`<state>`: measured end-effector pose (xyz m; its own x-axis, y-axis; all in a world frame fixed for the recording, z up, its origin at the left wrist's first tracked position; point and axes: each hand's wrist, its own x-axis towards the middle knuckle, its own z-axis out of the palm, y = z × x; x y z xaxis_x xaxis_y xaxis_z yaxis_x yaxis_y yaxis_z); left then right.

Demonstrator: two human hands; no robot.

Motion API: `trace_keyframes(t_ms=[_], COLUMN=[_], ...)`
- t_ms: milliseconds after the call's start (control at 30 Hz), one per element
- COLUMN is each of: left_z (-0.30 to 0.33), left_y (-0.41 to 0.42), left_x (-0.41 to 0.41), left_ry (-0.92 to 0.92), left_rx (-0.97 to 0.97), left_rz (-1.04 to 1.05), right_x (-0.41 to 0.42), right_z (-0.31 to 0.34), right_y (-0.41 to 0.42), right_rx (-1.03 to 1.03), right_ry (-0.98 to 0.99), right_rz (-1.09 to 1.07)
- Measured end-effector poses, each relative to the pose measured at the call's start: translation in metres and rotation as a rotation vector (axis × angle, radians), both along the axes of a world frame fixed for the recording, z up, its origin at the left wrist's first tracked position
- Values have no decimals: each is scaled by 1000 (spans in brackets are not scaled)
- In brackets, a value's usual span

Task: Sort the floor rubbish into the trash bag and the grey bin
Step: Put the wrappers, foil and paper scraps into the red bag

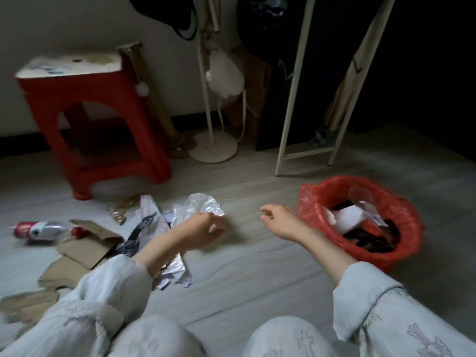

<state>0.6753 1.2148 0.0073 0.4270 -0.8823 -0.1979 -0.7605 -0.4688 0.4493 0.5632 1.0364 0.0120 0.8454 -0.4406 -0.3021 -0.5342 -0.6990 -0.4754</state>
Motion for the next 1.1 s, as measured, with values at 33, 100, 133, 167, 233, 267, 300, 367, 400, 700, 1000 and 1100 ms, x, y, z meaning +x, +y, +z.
trace_keyframes(t_ms=[33, 100, 133, 167, 233, 267, 300, 367, 400, 700, 1000, 1100], left_z=[-3, -15, -24, -36, -60, -73, -86, -112, -127, -240, -239, -239], left_y=[10, 27, 33, 38, 46, 48, 50, 53, 54, 50, 28, 14], left_x=[4, 12, 17, 24, 40, 47, 55, 69, 78, 110, 90, 53], left_ry=[-3, 2, 20, 44, 86, 90, 92, 100, 106, 94, -32, 52], left_rx=[5, 24, 36, 40, 35, 33, 31, 30, 31, -35, -158, 62], left_rz=[30, 78, 103, 127, 169, 191, 214, 267, 292, 384, 303, 122], right_x=[5, 16, 22, 31, 51, 62, 74, 98, 113, 216, 122, 82], right_z=[-3, -11, -15, -22, -40, -50, -61, -86, -101, -218, -219, -207], right_y=[9, 20, 25, 28, 32, 34, 36, 37, 36, 17, 7, 10], right_rx=[2, 12, 15, 19, 30, 34, 34, 30, 32, 392, 710, 818], right_ry=[2, 12, 18, 20, 31, 42, 49, 58, 54, 31, -200, -112], right_rz=[24, 58, 67, 78, 95, 100, 106, 95, 73, -457, -624, -716])
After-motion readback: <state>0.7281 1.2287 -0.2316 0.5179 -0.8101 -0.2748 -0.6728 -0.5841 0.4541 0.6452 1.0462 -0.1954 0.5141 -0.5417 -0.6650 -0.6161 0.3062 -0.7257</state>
